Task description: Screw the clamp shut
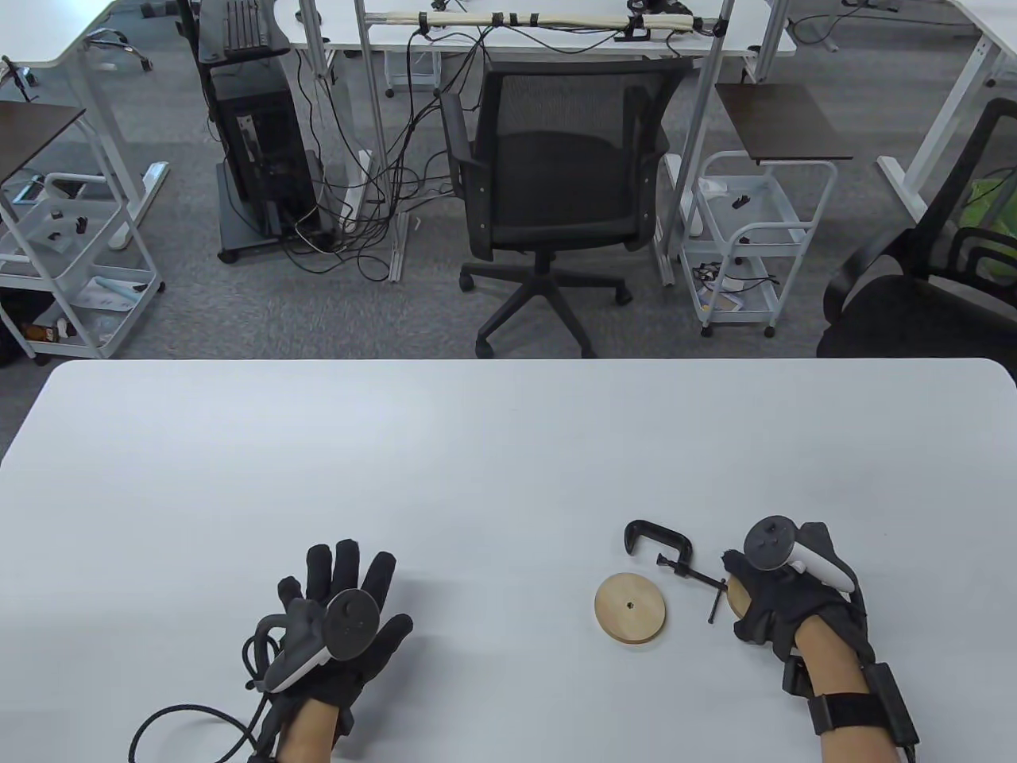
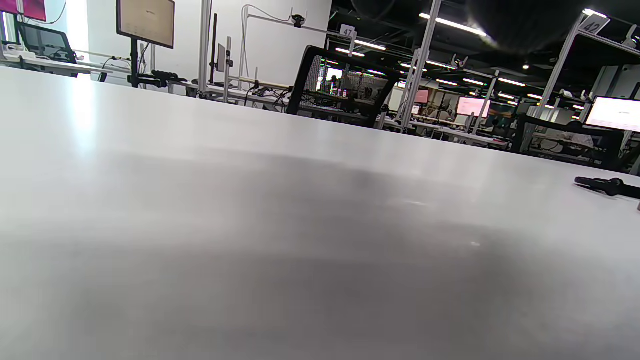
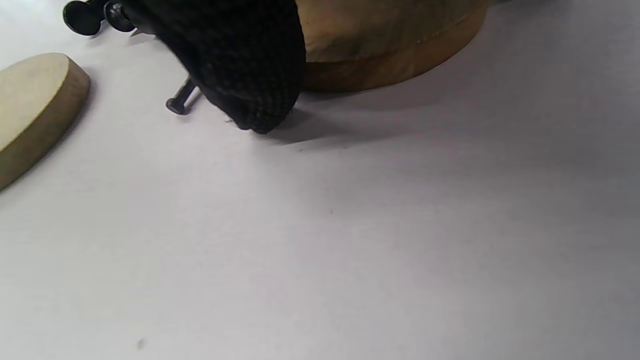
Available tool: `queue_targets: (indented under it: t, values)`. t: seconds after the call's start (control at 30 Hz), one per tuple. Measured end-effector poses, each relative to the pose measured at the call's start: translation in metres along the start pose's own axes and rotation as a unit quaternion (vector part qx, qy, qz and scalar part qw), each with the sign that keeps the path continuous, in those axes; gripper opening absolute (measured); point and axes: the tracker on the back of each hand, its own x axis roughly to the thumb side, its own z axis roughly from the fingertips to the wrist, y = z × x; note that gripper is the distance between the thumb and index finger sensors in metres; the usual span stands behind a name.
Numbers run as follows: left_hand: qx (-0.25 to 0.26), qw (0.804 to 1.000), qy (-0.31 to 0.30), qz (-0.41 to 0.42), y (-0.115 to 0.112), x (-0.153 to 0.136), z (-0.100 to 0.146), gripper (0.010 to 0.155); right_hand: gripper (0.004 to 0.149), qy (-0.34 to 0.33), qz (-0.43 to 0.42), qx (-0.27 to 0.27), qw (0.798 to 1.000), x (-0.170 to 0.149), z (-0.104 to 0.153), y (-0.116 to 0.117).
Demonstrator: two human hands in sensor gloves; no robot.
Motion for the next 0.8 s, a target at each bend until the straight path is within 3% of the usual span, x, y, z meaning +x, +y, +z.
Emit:
queue_targets:
  t: [0.37,0.8]
  values:
    - [-0.008,1.000,-0.001,0.006,-0.001,0.001,0.000,0.084,0.092,-0.009,-0.005,-0.010,1.000,0.001,-0.006,-0.004]
    - [-0.017,1.000,-0.008,0.023,-0.004,0.001,-0.002,0.084,0.083,-0.064,-0.012,-0.127,0.990,-0.008,0.004,-0.009]
